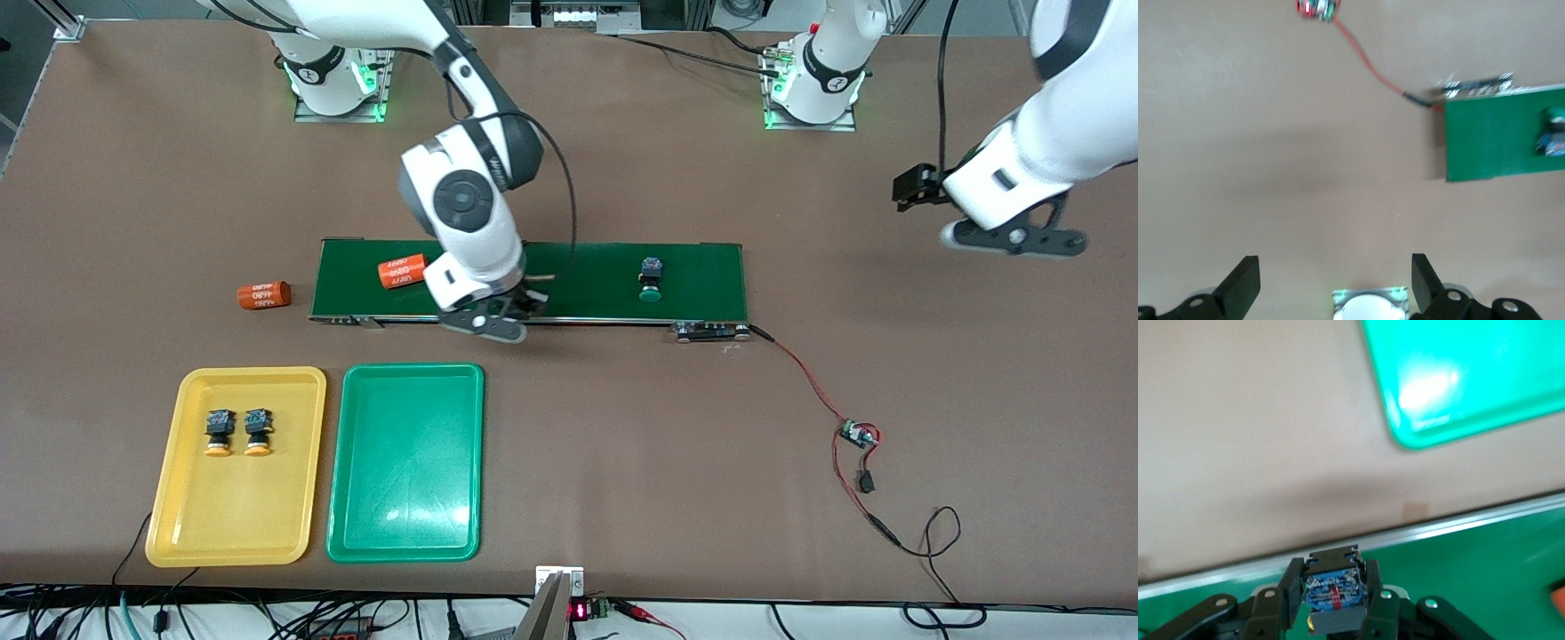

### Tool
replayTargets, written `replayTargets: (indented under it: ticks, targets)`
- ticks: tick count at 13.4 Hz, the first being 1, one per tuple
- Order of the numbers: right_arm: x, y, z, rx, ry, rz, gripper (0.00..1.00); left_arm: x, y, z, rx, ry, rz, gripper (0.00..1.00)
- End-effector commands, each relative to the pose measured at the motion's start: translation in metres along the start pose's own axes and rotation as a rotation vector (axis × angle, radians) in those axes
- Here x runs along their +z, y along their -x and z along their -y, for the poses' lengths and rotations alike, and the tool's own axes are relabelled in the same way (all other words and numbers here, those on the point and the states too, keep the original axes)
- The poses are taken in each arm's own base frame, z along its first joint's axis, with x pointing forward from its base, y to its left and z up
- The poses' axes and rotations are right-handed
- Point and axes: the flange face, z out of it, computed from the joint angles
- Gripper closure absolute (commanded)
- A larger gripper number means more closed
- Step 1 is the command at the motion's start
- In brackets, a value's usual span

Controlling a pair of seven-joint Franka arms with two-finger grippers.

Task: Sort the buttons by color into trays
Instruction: 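Carry the green button to the green tray with the right gripper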

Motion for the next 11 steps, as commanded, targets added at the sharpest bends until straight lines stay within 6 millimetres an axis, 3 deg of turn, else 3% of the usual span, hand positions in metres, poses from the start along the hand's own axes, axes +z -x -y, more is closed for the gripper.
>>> replayTargets:
  ticks: [1,4,6,9,11]
  targets:
    - [-0.036,-0.061,-0.036,0.073,-0.006,-0.054,0.91,-0.033,0.013,0.022,-0.036,0.054,-0.136,0.0]
    - [-0.039,-0.142,-0.1,0.101,-0.01,-0.102,0.91,-0.037,0.01,0.032,-0.047,0.046,-0.171,0.0]
    - [-0.025,-0.176,-0.12,0.036,0.0,-0.131,0.91,-0.037,0.01,0.034,-0.054,0.025,-0.161,0.0]
    - [0.01,-0.201,-0.13,-0.04,0.017,-0.161,0.91,-0.051,0.01,0.03,-0.041,0.032,-0.125,0.0]
    - [0.035,-0.217,-0.14,-0.073,-0.028,-0.166,0.91,-0.049,-0.005,0.035,-0.048,0.03,-0.099,0.0]
